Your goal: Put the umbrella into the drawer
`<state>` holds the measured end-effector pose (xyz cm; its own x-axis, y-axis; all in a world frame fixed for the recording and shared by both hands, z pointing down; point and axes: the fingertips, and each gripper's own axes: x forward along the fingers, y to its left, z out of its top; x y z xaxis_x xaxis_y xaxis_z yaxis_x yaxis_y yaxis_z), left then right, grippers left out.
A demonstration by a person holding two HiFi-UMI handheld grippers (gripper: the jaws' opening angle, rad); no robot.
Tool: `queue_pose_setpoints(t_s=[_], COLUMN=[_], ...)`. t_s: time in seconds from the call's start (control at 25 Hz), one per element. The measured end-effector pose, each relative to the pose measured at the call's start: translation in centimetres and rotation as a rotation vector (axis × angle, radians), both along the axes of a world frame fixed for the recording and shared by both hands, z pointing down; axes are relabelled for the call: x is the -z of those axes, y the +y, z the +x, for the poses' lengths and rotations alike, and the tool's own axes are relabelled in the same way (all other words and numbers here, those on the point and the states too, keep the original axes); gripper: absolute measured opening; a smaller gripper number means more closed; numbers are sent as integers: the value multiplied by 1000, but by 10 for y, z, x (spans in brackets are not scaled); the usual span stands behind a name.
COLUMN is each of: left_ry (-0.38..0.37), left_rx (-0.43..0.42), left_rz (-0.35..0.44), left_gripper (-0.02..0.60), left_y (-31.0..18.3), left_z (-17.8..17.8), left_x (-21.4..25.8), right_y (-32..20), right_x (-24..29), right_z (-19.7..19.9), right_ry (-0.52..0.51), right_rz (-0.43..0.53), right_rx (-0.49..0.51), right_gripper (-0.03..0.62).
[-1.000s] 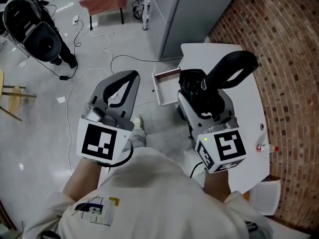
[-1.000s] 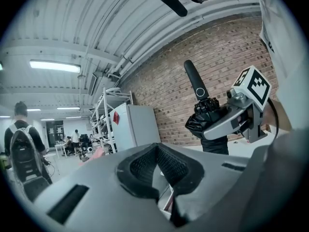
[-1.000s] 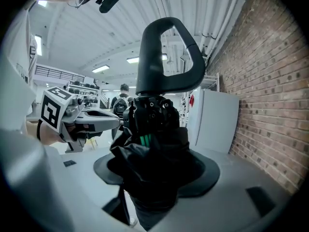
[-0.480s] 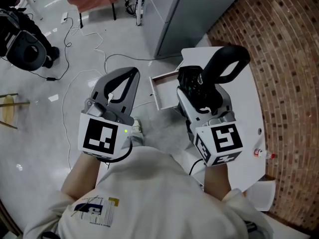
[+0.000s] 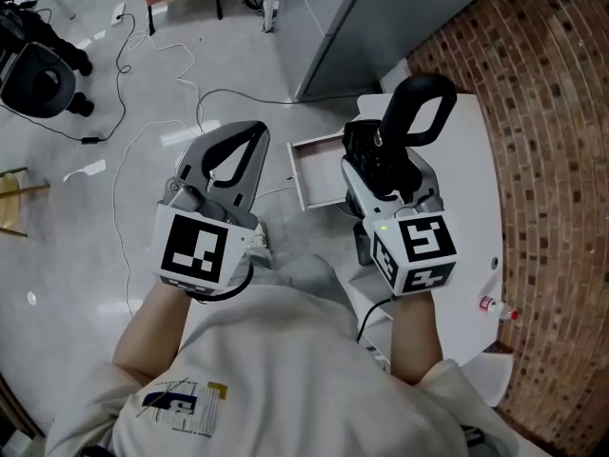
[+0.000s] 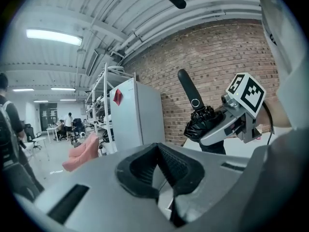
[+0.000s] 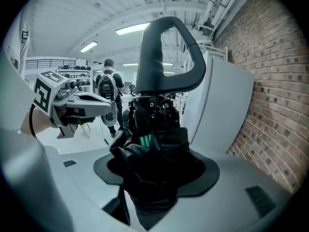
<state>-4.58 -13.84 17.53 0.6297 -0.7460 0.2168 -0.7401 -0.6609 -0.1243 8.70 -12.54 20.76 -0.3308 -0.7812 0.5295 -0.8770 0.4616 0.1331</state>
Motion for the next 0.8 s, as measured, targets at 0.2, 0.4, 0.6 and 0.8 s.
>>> queue_pose_setpoints(t_s=[0.2, 0.4, 0.6, 0.8], left_ry=[-7, -20, 1, 6], left_rx=[55, 124, 230, 291], left_rz=[-56, -113, -214, -275], left_gripper=[8, 8, 8, 8], left_y=[-17, -36, -56, -68], left_z=[3, 12, 14, 19], left_x=[-29, -66, -122, -169], right_y=[-30, -58, -83, -104], right_x=[-43, -91, -142, -192], right_z=[9, 18, 26, 39], right_ry=[10, 5, 19, 23], right_rz=[-77, -148, -204, -258], right_rx=[23, 64, 118, 117], right_gripper=[267, 267, 267, 267])
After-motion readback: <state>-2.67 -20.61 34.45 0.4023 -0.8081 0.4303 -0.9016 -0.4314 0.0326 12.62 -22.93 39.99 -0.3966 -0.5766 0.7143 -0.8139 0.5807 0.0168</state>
